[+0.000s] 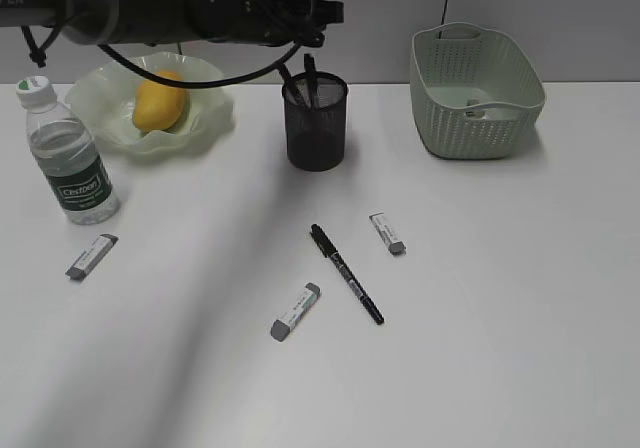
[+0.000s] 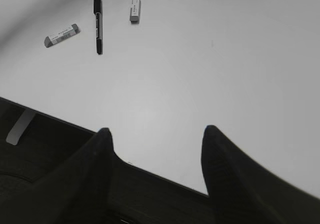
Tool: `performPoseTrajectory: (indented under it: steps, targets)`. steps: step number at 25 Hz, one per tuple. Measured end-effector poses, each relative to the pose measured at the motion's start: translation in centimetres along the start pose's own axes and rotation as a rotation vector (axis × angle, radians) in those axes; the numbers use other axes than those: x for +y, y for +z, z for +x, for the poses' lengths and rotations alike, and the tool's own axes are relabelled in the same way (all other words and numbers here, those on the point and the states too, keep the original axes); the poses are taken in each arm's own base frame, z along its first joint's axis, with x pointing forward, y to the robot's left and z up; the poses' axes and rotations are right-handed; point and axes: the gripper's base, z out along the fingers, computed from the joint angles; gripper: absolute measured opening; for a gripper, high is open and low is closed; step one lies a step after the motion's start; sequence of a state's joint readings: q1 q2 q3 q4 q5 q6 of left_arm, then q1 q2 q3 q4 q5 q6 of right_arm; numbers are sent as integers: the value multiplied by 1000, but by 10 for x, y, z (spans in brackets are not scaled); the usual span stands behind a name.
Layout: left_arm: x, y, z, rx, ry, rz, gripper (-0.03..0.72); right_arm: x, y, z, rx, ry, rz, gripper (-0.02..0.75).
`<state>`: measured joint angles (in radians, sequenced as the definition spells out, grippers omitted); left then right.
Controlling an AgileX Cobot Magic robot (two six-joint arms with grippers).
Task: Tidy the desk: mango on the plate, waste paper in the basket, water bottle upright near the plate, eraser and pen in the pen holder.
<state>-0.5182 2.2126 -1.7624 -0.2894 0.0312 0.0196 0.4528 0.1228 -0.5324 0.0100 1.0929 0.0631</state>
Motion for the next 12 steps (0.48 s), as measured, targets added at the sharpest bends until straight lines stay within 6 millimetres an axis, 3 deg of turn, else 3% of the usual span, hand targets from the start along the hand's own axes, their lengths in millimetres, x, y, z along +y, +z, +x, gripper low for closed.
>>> performPoseTrajectory:
  steps: [5,12]
  targets:
    - [-4,-9,-9,13,3,8,379,0,0,0,0,1,0,448]
    - [-18,-53,-36,170,64,34,387,0,0,0,0,1,0,448]
